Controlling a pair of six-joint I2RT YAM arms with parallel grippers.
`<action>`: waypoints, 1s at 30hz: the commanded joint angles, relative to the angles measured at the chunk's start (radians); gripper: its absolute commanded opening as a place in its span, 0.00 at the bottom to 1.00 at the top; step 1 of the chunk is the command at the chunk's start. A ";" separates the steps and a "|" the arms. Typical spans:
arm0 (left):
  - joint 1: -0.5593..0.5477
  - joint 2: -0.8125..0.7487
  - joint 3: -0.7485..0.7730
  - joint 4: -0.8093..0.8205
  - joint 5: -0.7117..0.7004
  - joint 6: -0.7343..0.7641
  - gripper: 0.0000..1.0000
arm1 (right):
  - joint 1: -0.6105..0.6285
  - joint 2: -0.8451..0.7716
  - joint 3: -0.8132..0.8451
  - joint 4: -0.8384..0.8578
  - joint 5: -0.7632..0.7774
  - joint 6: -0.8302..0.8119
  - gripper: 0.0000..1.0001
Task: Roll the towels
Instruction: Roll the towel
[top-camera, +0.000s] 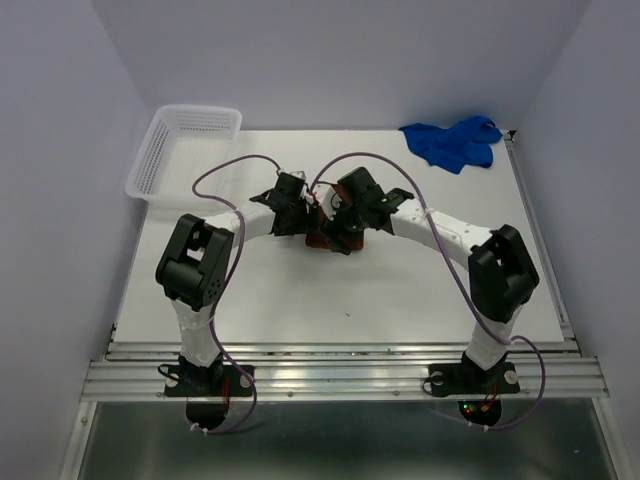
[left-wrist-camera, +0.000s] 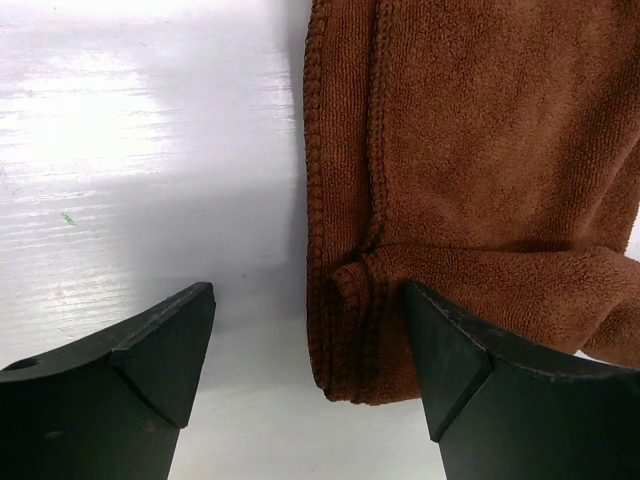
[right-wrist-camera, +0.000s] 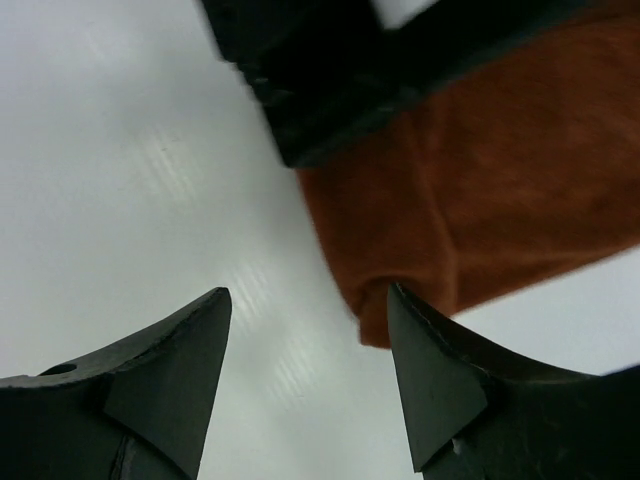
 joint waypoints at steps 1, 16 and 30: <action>-0.004 0.019 0.036 -0.026 -0.045 0.032 0.87 | 0.010 0.064 -0.008 -0.005 0.016 -0.074 0.68; 0.007 0.054 0.088 -0.009 -0.044 0.028 0.86 | 0.010 0.156 -0.140 0.121 0.141 -0.064 0.58; 0.068 -0.131 0.016 0.060 0.089 -0.047 0.97 | -0.009 0.080 -0.107 0.103 0.050 0.208 0.05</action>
